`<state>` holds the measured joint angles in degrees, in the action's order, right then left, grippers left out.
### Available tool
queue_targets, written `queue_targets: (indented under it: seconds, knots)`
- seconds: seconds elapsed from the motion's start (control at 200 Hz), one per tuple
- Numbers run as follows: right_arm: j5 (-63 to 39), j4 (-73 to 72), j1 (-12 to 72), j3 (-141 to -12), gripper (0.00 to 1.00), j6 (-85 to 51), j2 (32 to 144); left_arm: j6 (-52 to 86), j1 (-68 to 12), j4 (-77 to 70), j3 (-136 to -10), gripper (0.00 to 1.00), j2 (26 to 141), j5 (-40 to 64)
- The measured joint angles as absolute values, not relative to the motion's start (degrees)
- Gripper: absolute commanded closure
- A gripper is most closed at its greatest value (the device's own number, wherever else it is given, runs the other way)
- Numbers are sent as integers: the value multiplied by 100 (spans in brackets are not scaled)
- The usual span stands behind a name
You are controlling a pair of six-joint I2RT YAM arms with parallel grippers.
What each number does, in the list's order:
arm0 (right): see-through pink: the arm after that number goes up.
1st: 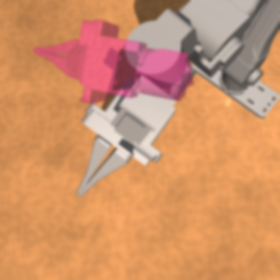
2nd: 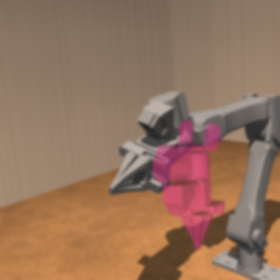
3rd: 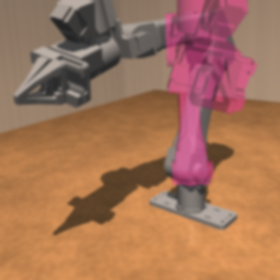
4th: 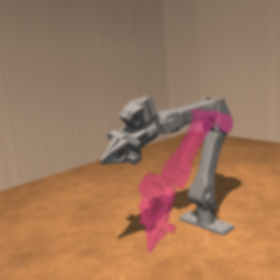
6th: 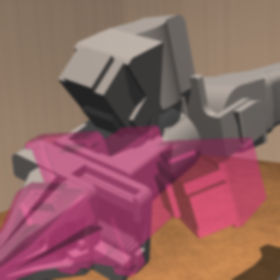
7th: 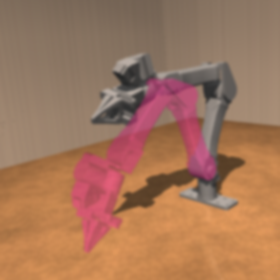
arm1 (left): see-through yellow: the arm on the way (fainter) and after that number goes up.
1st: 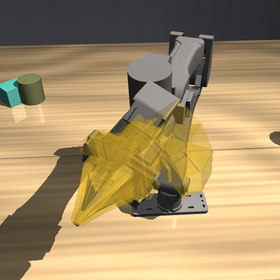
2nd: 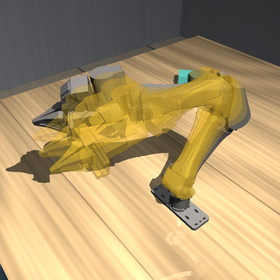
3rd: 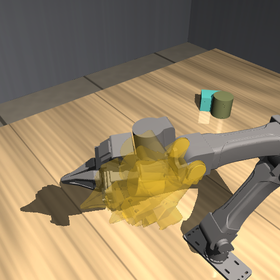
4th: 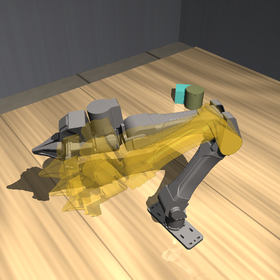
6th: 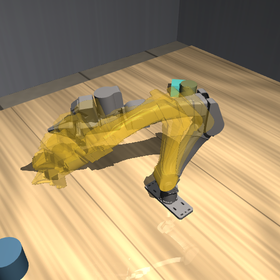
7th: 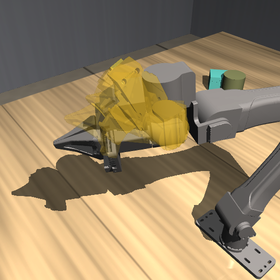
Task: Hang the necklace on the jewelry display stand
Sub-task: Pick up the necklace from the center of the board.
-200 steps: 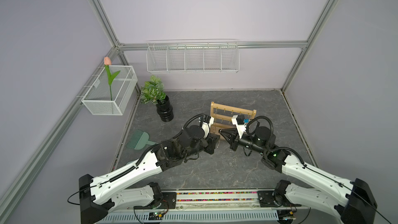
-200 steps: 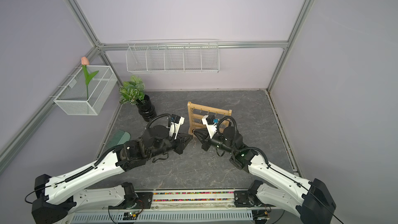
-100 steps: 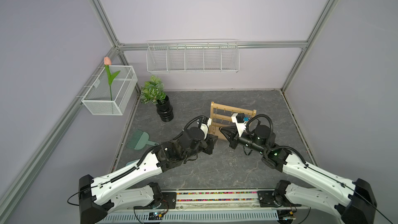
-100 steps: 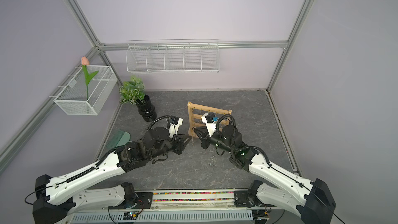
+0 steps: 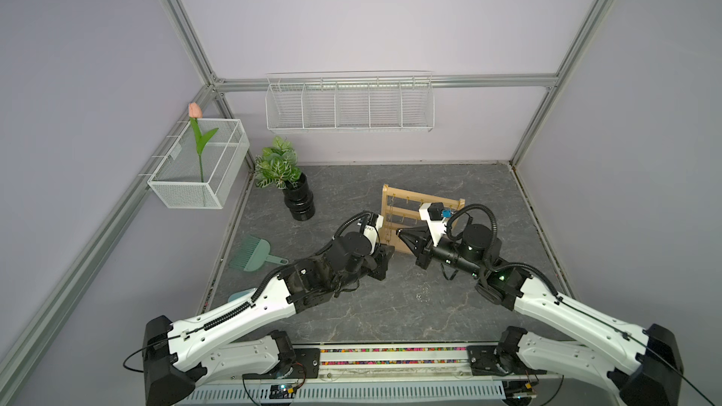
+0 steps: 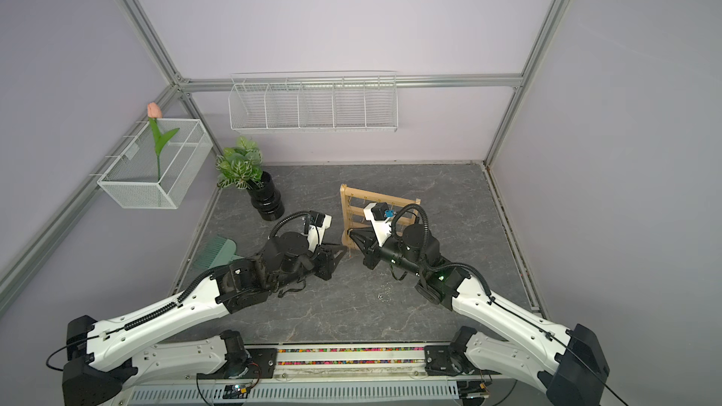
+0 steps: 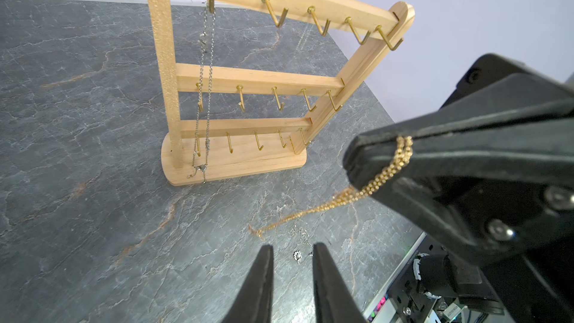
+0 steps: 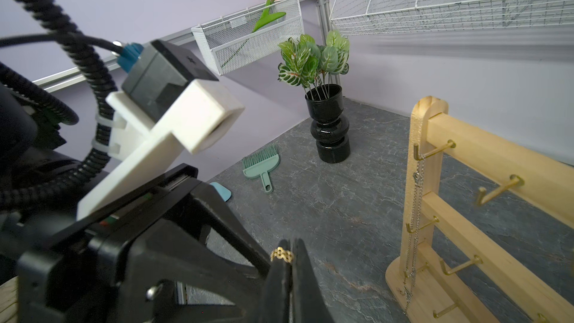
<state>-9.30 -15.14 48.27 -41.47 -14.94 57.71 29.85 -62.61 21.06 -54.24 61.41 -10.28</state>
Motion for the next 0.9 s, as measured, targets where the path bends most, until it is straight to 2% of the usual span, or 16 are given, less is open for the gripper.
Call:
queue_targets:
  seconds: [0.45, 0.9]
  knots:
    - [-1105, -1509, 4858, -4191, 93, -1496, 5771, 2965, -6263, 2036, -5424, 81, 6228, -1068]
    - [-1223, -1651, 4860, -4191, 93, -1544, 5771, 2967, -6261, 2036, -5424, 81, 6257, -1063]
